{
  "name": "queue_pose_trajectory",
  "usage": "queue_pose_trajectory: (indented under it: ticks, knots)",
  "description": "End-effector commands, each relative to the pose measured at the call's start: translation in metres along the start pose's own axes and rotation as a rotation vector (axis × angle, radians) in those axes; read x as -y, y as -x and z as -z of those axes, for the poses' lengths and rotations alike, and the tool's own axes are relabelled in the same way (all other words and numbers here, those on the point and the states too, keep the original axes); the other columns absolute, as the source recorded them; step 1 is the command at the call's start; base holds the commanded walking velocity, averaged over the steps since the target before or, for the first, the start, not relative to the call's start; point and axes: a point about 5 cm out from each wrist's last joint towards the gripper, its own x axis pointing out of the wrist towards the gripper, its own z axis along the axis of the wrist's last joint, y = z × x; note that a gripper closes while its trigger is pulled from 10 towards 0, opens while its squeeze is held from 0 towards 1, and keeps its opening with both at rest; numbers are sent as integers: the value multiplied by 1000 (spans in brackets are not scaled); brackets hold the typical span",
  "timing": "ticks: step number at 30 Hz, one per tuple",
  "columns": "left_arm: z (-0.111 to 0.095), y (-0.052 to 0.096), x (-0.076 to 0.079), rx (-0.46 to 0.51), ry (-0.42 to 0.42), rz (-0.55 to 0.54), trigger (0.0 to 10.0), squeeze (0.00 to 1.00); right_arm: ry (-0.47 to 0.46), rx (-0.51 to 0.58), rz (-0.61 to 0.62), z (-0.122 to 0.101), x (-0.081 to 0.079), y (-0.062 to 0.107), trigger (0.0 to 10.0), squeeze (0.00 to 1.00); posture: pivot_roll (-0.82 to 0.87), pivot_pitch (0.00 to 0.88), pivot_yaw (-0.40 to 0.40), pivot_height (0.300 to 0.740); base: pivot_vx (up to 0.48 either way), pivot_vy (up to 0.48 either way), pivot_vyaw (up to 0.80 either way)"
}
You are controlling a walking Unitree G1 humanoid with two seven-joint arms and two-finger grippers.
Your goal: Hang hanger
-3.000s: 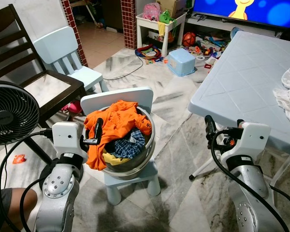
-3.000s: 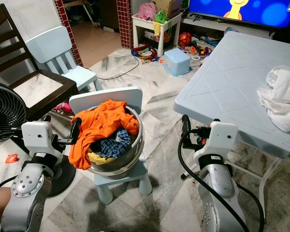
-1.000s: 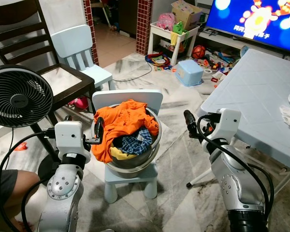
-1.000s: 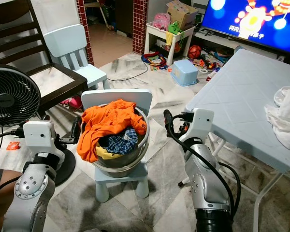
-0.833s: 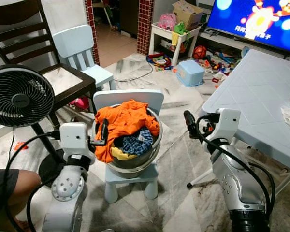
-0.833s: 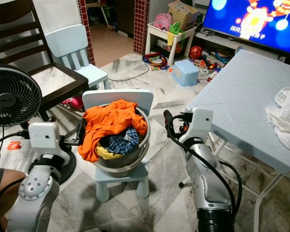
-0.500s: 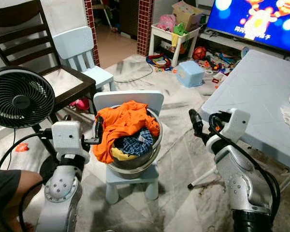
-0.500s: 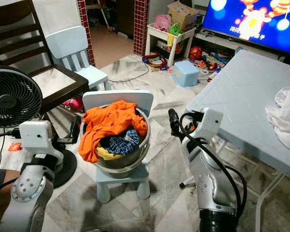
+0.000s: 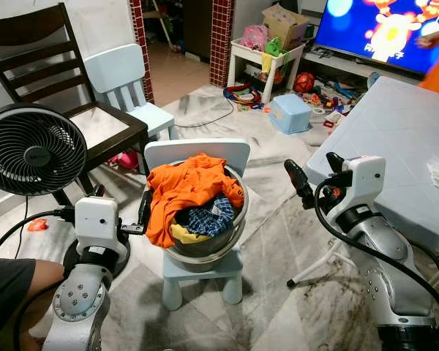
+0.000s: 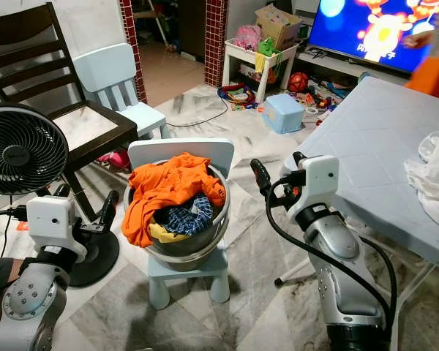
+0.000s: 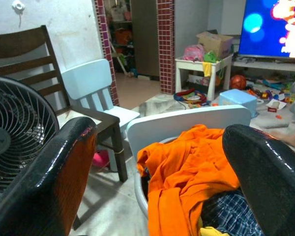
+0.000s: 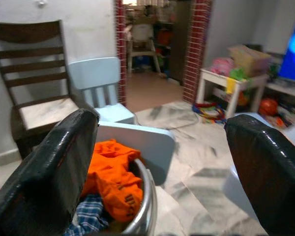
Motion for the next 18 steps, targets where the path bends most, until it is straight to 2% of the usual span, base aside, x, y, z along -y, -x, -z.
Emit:
queue_pose_trajectory:
  ticks: [1, 3, 5, 9, 11, 18]
  knots:
    - [-4, 5, 2, 16, 16, -4, 10000, 0, -43, 72, 60, -6, 4, 12, 10000, 0, 112, 45, -36, 740, 0, 0, 0]
    - [-5, 8, 3, 20, 22, -19, 10000, 0, -44, 70, 61, -3, 3, 19, 10000, 0, 112, 44, -49, 740, 0, 0, 0]
    - [-9, 13, -1, 44, 74, -56, 10000, 0, -40, 113, 99, -3, 5, 25, 10000, 0, 111, 46, -57, 740, 0, 0, 0]
    - [-13, 16, -4, 82, 94, -83, 10000, 0, 3, 141, 133, -6, 8, 27, 10000, 0, 114, 46, -65, 740, 0, 0, 0]
    - [-12, 19, -7, 92, 111, -88, 10000, 0, -48, 152, 179, -7, 11, 27, 10000, 0, 111, 46, -67, 740, 0, 0, 0]
    - [-5, 21, 2, 56, 125, -47, 10000, 0, -30, 136, 116, -8, 3, 25, 10000, 0, 94, 52, -79, 740, 0, 0, 0]
